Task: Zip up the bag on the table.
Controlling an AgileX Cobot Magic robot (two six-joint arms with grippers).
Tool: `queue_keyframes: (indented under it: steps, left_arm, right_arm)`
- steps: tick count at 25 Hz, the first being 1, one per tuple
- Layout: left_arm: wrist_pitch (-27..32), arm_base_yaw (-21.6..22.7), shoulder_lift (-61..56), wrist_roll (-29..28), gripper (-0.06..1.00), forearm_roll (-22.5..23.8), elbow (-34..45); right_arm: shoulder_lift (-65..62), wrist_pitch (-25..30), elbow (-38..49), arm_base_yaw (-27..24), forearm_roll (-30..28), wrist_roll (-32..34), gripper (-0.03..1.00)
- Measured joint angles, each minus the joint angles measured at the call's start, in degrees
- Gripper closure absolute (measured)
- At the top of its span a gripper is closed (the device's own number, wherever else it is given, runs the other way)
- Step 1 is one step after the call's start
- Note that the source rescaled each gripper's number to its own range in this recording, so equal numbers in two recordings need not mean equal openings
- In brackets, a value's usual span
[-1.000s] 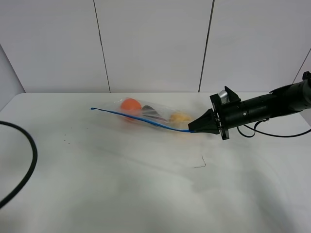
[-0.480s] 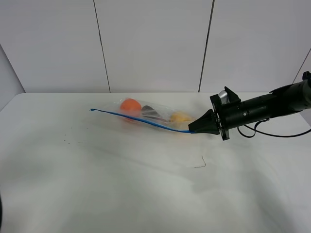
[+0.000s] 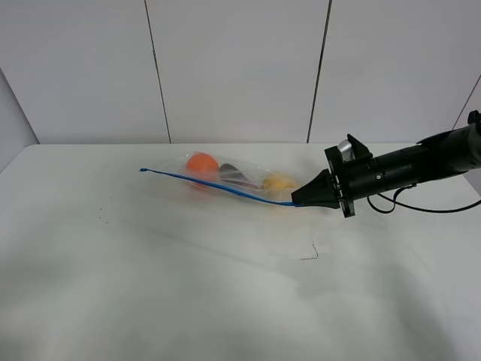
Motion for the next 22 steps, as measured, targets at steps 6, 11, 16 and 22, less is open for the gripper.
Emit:
queue_keyframes:
  steps: [6, 11, 16, 22]
  left_arm:
    - [0.0, 0.0, -0.2, 0.1, -0.03, -0.2, 0.0]
    - [0.0, 0.0, -0.2, 0.1, -0.03, -0.2, 0.0]
    - [0.0, 0.0, -0.2, 0.1, -0.03, -0.3, 0.0]
    - [0.0, 0.0, -0.2, 0.2, -0.03, -0.3, 0.0]
  right_arm:
    - [0.0, 0.0, 0.0, 0.0, -0.5, 0.8, 0.91]
    - [0.0, 0.1, -0.1, 0.0, -3.3, 2.1, 0.30]
    - [0.0, 0.4, -7.6, 0.0, -15.7, 13.3, 0.02]
    - [-1.2, 0.4, -22.8, 1.5, -46.2, 33.6, 0.00]
